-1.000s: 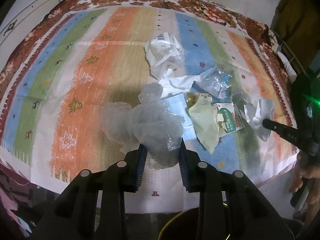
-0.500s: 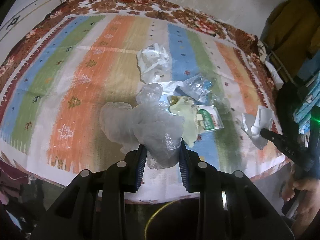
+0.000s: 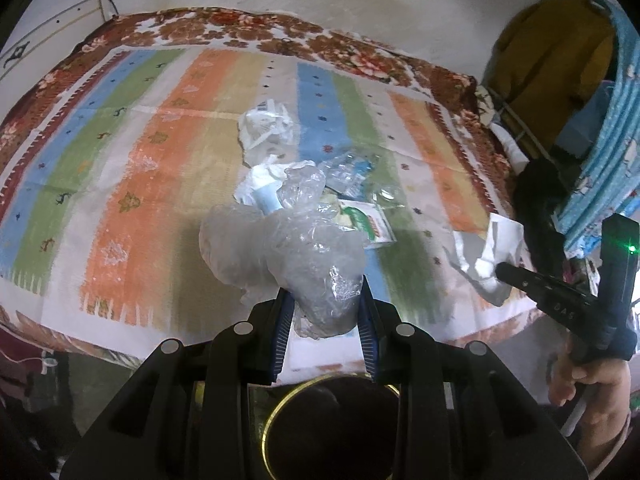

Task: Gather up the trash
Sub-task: 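Carry the tissue and plastic bag back over the black bin with both tools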

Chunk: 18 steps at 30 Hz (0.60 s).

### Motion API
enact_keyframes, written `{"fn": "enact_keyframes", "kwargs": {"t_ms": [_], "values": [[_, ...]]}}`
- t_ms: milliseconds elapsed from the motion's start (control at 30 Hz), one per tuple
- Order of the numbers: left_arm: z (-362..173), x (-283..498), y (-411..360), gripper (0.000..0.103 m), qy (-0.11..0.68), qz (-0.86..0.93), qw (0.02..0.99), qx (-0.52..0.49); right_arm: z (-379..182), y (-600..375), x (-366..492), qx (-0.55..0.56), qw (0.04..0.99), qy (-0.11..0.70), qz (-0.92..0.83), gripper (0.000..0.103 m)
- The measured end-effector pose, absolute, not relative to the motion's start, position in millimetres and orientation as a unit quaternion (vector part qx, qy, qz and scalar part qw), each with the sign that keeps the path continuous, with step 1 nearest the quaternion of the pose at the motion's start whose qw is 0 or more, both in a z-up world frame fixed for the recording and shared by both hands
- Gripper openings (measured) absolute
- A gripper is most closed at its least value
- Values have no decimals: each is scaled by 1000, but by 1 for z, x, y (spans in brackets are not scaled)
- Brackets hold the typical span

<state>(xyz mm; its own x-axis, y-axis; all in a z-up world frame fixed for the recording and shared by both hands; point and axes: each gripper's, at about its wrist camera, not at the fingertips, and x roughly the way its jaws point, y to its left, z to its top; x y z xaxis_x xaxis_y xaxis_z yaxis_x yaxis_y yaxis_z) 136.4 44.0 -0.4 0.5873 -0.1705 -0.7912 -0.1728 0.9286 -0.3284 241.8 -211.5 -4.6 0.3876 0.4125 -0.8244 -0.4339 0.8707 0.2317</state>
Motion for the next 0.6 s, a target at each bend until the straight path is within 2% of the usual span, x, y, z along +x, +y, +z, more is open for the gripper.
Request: {"fn": "enact_keyframes", "kwargs": {"t_ms": [600], "values": [[-3, 59, 8, 30, 430, -68, 881, -184, -12, -228, 142, -41, 841, 464, 276, 7]]}}
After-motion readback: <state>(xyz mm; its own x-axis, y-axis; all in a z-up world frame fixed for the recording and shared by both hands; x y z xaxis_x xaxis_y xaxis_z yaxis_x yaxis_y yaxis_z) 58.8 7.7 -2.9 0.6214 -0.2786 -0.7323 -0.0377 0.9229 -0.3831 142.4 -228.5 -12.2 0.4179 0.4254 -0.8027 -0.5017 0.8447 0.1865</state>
